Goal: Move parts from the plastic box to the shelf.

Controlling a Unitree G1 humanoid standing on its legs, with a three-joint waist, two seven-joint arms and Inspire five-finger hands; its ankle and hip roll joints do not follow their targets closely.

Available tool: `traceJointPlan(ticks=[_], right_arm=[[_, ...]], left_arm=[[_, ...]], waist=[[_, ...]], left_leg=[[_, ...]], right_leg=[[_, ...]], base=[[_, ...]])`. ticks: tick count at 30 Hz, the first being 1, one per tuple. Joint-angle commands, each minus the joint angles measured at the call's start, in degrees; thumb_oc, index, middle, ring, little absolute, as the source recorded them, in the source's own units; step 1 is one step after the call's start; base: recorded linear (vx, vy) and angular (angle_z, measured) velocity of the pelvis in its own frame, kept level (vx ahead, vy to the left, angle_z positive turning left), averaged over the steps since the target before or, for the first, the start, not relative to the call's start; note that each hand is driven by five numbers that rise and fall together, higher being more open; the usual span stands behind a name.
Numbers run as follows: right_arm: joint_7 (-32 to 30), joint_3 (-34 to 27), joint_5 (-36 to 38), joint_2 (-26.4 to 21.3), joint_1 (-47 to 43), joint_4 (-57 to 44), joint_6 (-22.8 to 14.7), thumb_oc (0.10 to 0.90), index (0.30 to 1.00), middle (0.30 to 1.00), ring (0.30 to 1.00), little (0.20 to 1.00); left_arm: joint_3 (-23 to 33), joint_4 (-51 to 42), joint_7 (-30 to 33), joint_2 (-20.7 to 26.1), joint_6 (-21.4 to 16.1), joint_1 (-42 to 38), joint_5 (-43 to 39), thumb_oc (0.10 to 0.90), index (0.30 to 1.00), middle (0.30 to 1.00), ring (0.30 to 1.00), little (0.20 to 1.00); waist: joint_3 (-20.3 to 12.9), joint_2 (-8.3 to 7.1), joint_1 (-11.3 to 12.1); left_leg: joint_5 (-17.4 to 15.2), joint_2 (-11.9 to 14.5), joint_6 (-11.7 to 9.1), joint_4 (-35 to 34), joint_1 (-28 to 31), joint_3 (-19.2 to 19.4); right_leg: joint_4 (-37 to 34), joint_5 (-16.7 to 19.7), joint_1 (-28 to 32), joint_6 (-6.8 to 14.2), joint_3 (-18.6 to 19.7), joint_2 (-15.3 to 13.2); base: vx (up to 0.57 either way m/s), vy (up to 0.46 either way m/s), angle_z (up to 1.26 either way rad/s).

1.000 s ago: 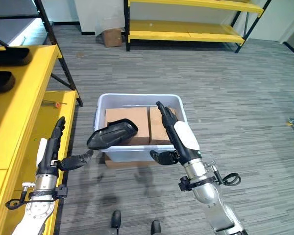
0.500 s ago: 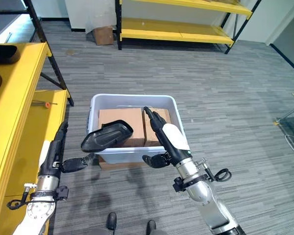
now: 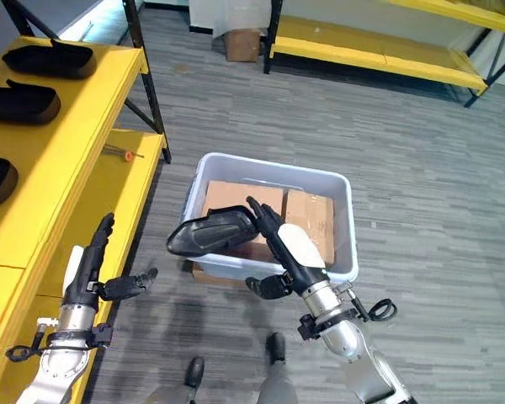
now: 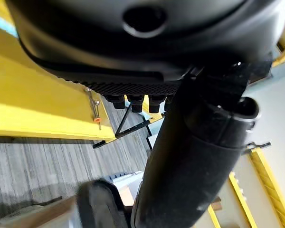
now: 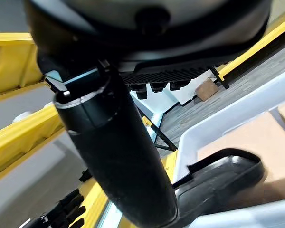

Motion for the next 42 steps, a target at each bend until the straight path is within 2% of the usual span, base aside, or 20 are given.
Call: traceJointPlan(ticks=[1, 3, 4, 6, 11, 13, 21, 27, 31, 37, 42], right_arm=[[-4.8, -4.2, 1.4, -2.0, -6.9, -5.3, -3.2, 0.9, 1.0, 1.0, 1.0, 1.0], [-5.0, -4.1, 1.5, -2.3, -7.4, -5.2, -3.1, 0.9, 1.0, 1.0, 1.0, 1.0], [-5.4, -4.0, 1.4, -2.9, -8.0, -5.4, -3.2, 0.9, 1.0, 1.0, 1.0, 1.0], [-5.9, -4.5, 1.1, -3.8, -8.2, -6.1, -3.3, 0.9, 1.0, 1.0, 1.0, 1.0], [-7.5, -5.0, 0.1, -6.4, -11.5, -6.8, -2.9, 0.9, 1.0, 1.0, 1.0, 1.0], [-8.8, -4.7, -1.1, -8.1, -15.7, -7.0, -2.5, 0.9, 1.0, 1.0, 1.0, 1.0], [-11.2, 0.7, -5.2, -14.6, -30.6, -5.5, -1.4, 0.9, 1.0, 1.0, 1.0, 1.0], [-11.1, 4.4, -1.7, -17.7, -41.1, -2.2, 0.1, 0.9, 1.0, 1.0, 1.0, 1.0], [-11.1, 8.1, -1.5, -22.1, -49.8, -1.2, 0.1, 0.9, 1.0, 1.0, 1.0, 1.0], [-11.0, 12.7, -0.2, -23.8, -56.6, 3.0, 0.6, 0.9, 1.0, 1.0, 1.0, 1.0], [-11.4, 17.3, 1.4, -25.3, -62.9, 10.5, 1.7, 0.9, 1.0, 1.0, 1.0, 1.0]], left_arm=[[2.4, -9.0, 1.1, 2.4, -5.6, -4.4, 0.0, 0.9, 1.0, 1.0, 1.0, 1.0], [2.4, -9.2, 1.1, 2.4, -5.5, -4.7, 0.0, 0.9, 1.0, 1.0, 1.0, 1.0], [2.3, -9.7, 1.0, 2.5, -5.5, -4.8, -0.1, 0.9, 1.0, 1.0, 1.0, 1.0], [2.3, -10.1, 1.0, 2.6, -5.5, -4.9, -0.4, 0.9, 1.0, 1.0, 1.0, 1.0], [2.4, -11.2, 0.9, 3.0, -5.5, -5.4, -1.0, 0.9, 1.0, 1.0, 1.0, 1.0], [2.5, -11.7, 0.9, 3.6, -5.4, -5.6, -1.3, 0.9, 1.0, 1.0, 1.0, 1.0], [1.8, -13.4, 0.7, 5.3, -6.0, -6.2, -2.6, 0.9, 1.0, 1.0, 1.0, 1.0], [2.3, -13.7, 0.8, 5.7, -5.8, -6.9, -3.9, 0.9, 1.0, 1.0, 1.0, 1.0], [3.1, -14.4, 1.0, 6.5, -6.4, -6.5, -4.7, 0.9, 1.0, 1.0, 1.0, 1.0], [3.1, -14.7, 1.0, 7.0, -6.8, -6.5, -5.3, 0.9, 1.0, 1.0, 1.0, 1.0], [3.1, -14.3, 1.2, 7.3, -7.3, -7.1, -6.2, 0.9, 1.0, 1.0, 1.0, 1.0]], waist=[[-2.9, 0.75, -1.4], [-3.0, 1.14, -1.6], [-2.7, 1.34, -1.4], [-2.1, 1.73, -1.3], [-0.1, 2.4, -0.7], [0.8, 2.72, 0.3], [3.2, 3.14, 2.3], [5.2, 3.03, 3.8], [6.3, 2.82, 4.6], [7.2, 2.84, 5.4], [8.3, 3.27, 6.1]], left_leg=[[-4.2, 5.1, -0.1, 1.1, 0.2, -0.4], [-3.9, 6.0, -0.7, 0.9, -0.3, -0.7], [-3.0, 7.6, -1.6, 0.3, -0.8, -1.0], [-1.9, 8.7, -2.3, -0.6, -1.7, -1.3], [0.9, 10.5, -3.6, -3.1, -4.1, -2.4], [1.5, 11.2, -4.1, -3.8, -5.0, -2.8], [3.4, 11.4, -5.3, -3.8, -8.6, -4.1], [4.8, 12.0, -6.4, -3.8, -11.1, -4.8], [5.6, 12.6, -7.1, -3.8, -12.1, -4.9], [6.5, 13.1, -7.5, -3.8, -12.7, -4.9], [7.2, 13.2, -7.8, -3.8, -13.7, -5.1]], right_leg=[[0.9, -0.1, -1.1, 2.6, -1.4, -1.5], [0.6, -0.7, -1.2, 2.2, -2.2, -0.8], [0.2, -1.6, -1.2, 1.6, -3.0, 0.1], [0.2, -2.2, -1.5, 1.2, -3.7, 0.7], [0.7, -3.4, -3.4, 0.5, -5.2, 1.7], [1.1, -4.2, -4.1, 0.2, -5.7, 2.2], [2.1, -4.8, -6.4, -0.4, -7.0, 2.7], [3.1, -5.5, -8.3, -1.0, -7.8, 3.2], [4.1, -5.9, -9.5, -1.4, -8.1, 3.7], [4.5, -6.2, -10.3, -1.7, -8.1, 4.2], [5.4, -6.4, -11.3, -1.8, -8.4, 4.2]], base=[[0.15, -0.272, -0.05], [0.11, -0.21, 0.04], [0.1, -0.185, 0.17], [0.08, -0.181, 0.18], [0.02, -0.121, 0.23], [0.05, -0.103, 0.21], [-0.01, -0.055, 0.13], [-0.03, -0.077, 0.12], [-0.03, -0.055, 0.05], [0.0, -0.013, 0.01], [-0.01, -0.011, 0.03]])
